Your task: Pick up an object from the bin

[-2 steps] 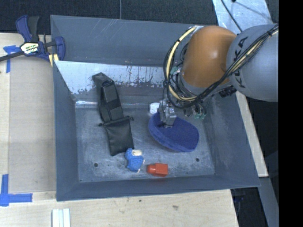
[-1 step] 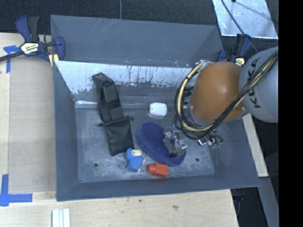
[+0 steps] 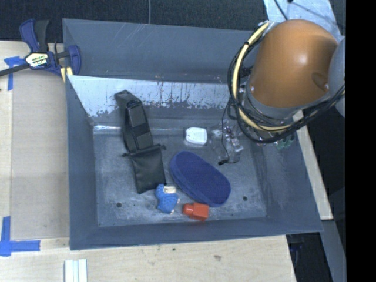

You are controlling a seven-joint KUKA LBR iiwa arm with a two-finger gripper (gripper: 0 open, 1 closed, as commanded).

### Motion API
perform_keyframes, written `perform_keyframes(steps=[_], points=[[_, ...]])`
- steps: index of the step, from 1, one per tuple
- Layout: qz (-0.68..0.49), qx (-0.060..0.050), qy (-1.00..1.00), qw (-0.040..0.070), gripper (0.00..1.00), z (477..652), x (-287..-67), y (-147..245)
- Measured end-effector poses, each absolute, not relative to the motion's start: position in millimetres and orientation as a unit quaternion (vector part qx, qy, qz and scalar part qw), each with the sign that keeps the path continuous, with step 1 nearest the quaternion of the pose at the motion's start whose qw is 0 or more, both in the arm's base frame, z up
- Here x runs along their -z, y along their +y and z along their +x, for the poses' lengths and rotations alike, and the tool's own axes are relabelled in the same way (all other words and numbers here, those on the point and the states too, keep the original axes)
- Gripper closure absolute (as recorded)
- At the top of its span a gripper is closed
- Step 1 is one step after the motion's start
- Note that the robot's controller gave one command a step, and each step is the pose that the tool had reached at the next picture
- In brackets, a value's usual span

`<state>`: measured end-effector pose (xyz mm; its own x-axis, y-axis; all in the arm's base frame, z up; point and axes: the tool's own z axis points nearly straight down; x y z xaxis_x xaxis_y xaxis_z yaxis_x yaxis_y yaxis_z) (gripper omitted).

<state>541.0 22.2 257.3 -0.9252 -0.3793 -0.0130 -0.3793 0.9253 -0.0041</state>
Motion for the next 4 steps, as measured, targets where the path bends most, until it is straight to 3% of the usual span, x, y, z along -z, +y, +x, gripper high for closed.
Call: perform_keyframes(steps=[1,2,3,4], points=[[-0.173,-0.001,0.985,-0.003,1.0,532.1,-141.3,41.6],[-0.333,0.0,0.943,-0.001,1.0,498.4,-114.5,31.6],[-0.333,0.0,0.943,0.0,0.0,499.2,-115.3,31.7],[-0.124,0.0,0.992,0.001,0.0,500.2,-78.4,31.9]])
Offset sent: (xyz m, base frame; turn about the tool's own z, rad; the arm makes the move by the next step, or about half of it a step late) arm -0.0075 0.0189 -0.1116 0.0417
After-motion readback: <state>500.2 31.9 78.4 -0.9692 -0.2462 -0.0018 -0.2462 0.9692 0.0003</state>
